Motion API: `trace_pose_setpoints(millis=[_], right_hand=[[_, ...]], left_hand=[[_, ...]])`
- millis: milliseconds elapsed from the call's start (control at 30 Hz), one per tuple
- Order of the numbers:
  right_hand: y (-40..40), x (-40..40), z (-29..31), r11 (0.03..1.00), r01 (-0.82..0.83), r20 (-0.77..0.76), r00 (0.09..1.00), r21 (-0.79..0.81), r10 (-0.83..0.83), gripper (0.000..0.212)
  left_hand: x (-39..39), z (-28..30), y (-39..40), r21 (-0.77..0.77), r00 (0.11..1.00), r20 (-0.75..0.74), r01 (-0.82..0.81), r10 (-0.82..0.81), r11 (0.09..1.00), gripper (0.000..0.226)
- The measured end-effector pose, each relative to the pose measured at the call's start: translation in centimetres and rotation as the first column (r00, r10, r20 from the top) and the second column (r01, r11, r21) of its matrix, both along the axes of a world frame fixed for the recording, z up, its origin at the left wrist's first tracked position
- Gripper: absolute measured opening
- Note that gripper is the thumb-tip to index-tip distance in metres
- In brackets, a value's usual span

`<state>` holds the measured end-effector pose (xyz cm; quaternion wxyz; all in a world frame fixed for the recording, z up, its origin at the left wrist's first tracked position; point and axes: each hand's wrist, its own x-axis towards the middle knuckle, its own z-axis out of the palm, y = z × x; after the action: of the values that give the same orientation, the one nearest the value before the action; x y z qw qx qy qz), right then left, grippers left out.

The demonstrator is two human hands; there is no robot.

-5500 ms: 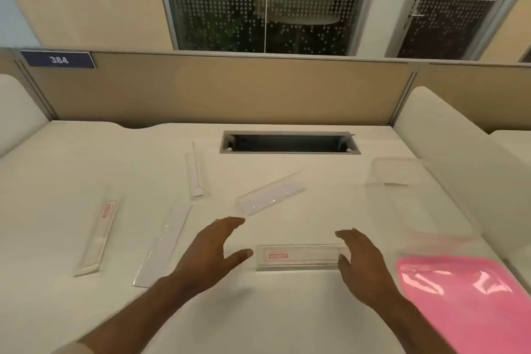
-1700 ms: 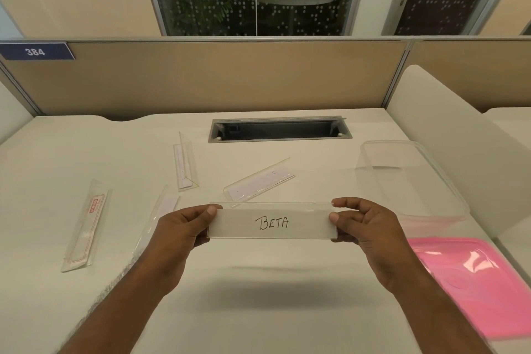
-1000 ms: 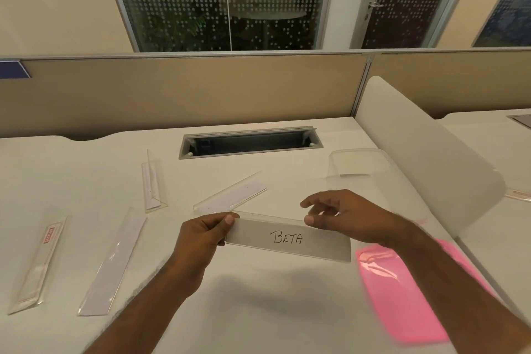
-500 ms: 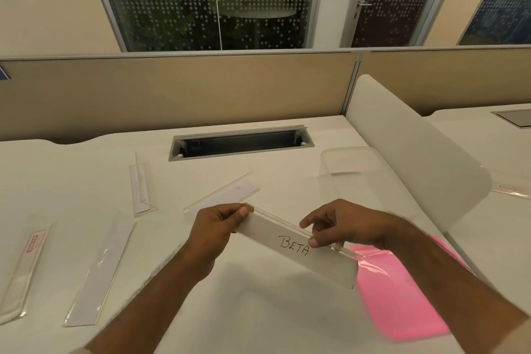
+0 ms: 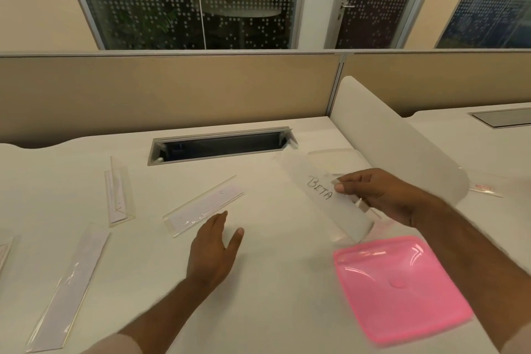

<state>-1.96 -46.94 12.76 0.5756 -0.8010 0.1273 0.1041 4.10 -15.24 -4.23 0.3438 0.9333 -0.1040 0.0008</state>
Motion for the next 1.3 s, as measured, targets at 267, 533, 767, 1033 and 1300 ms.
trace_pose_setpoints(millis=[267, 533, 767, 1033, 1300], right_hand=[[-4.8, 1.4, -0.6, 0.96, 0.28, 0.029, 0.96, -0.01, -0.28, 0.038], [-6.6, 3.6, -4.6, 0.914, 0.39, -0.136, 0.905, -0.108, -0.402, 0.042], [-5.5, 5.0, -7.6, 0.91, 0.339, -0.255, 0.882, -0.237, -0.395, 0.048], [-3.1, 6.3, -9.7, 0.908, 0.302, -0.311, 0.868, -0.29, -0.388, 0.026], [-1.8, 6.5, -9.8, 0.91, 0.234, -0.322, 0.88, -0.343, -0.348, 0.05]], left_hand=[[2.2, -3.6, 0.0, 0.354, 0.981, 0.01, 0.176, -0.191, 0.919, 0.086], [2.7, -4.4, -0.2, 0.401, 0.983, 0.009, 0.163, -0.182, 0.901, 0.091], [2.8, -4.7, -0.2, 0.414, 0.983, 0.018, 0.158, -0.181, 0.896, 0.09], [2.8, -4.9, -0.3, 0.41, 0.985, 0.029, 0.144, -0.171, 0.901, 0.09], [2.8, -4.8, -0.3, 0.408, 0.984, 0.032, 0.146, -0.174, 0.901, 0.087]])
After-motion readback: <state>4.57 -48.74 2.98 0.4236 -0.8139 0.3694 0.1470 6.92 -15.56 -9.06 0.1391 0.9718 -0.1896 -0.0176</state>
